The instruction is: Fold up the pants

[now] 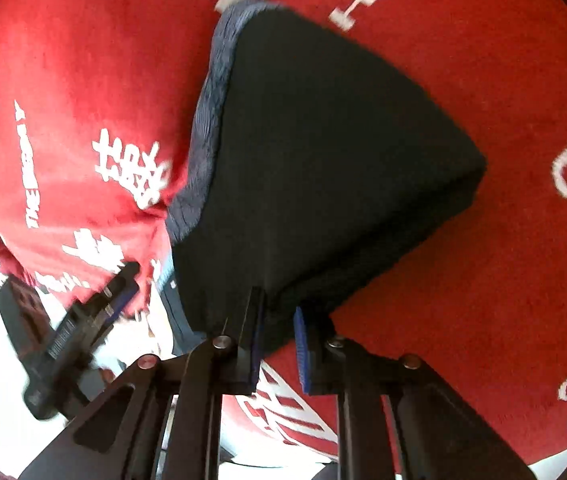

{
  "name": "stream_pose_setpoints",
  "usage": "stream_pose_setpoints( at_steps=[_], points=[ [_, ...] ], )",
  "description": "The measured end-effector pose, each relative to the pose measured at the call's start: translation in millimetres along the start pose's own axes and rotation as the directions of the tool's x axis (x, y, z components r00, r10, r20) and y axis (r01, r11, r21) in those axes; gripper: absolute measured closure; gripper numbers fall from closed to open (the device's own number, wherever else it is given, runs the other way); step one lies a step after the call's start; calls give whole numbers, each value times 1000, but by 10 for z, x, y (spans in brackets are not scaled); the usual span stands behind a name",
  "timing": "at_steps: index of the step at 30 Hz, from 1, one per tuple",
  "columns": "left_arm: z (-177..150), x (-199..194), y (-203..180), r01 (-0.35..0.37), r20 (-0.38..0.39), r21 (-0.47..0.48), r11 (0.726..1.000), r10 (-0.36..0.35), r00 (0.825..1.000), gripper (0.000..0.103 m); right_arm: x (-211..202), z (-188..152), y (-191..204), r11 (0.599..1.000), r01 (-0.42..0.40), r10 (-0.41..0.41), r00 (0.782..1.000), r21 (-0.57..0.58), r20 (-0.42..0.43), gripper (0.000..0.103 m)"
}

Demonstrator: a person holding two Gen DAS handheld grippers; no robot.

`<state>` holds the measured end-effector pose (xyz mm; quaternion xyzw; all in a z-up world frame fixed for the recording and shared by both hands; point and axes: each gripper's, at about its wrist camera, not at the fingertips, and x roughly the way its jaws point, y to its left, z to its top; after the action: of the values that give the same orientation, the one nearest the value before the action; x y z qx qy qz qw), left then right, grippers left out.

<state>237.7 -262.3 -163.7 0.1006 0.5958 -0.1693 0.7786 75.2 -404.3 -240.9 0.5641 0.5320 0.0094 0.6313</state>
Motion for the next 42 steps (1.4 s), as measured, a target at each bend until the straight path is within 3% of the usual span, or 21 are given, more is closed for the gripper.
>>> stream_pose_setpoints(
  at_steps=[2, 4, 6, 7, 8, 10, 12, 14, 15, 17, 19, 22, 25, 27, 29, 32, 35, 42],
  points=[
    [39, 104, -111, 24, -41, 8, 1000, -24, 999, 26, 0, -12, 94, 997, 16, -22, 997, -78, -79, 87],
    [59, 238, -257, 28, -52, 39, 999, -26, 998, 26, -140, -35, 290, 979, 33, -49, 996, -202, -71, 86],
    [67, 352, -358, 19, -62, 56, 998, -16, 998, 26, -404, -1, 526, 941, 76, -69, 997, -331, 32, 68],
    [67, 408, -395, 18, -67, 53, 998, -14, 998, 26, -548, 69, 592, 929, 104, -75, 993, -356, 95, 45],
    [64, 452, -413, 15, -73, 48, 999, -11, 997, 26, -657, 165, 615, 925, 132, -82, 985, -357, 150, 32],
    [53, 526, -421, 9, -88, 35, 999, -6, 996, 26, -773, 432, 570, 931, 182, -115, 969, -317, 217, 32],
    [31, 590, -395, -7, -98, 26, 1000, 10, 995, 26, -728, 774, 376, 944, 210, -157, 964, -255, 213, 37],
    [-20, 660, -337, -26, -114, 27, 999, 29, 993, 26, -549, 1009, 127, 962, 199, -175, 975, -188, 136, 71],
    [-58, 686, -299, -31, -121, 27, 999, 34, 992, 26, -445, 1067, 0, 973, 175, -165, 983, -150, 81, 72],
    [-150, 724, -208, -22, -136, 17, 1000, 24, 990, 18, -374, 1036, -21, 979, 149, -140, 987, -139, 74, 72],
    [-244, 735, -105, -8, -141, -1, 1000, 8, 990, 17, -366, 918, 95, 965, 163, -149, 986, -207, 81, 72],
    [-335, 745, -9, -8, -147, -15, 1000, 6, 989, 6, -288, 883, 166, 942, 220, -206, 975, -254, 80, 72],
    [-372, 719, -12, -27, -151, -8, 1000, 26, 988, 6, -179, 909, 211, 920, 305, -294, 952, -247, 80, 52],
    [-395, 672, -36, -50, -143, 10, 999, 51, 988, 6, -151, 864, 269, 909, 335, -325, 942, -248, 82, 48],
    [-422, 610, -46, -72, -132, 21, 997, 74, 989, 6, -134, 771, 360, 882, 382, -373, 924, -276, 86, 36],
    [-480, 526, -34, -85, -134, 6, 996, 85, 987, 6, -180, 539, 393, 835, 443, -431, 895, -327, 113, 28],
    [-536, 471, 41, -88, -150, -26, 996, 83, 985, 6, -224, 320, 453, 752, 523, -503, 849, -402, 165, 25],
    [-589, 299, 138, -106, -154, -69, 992, 95, 984, 6, -165, 134, 610, 672, 565, -563, 810, -479, 165, 25]
  ],
)
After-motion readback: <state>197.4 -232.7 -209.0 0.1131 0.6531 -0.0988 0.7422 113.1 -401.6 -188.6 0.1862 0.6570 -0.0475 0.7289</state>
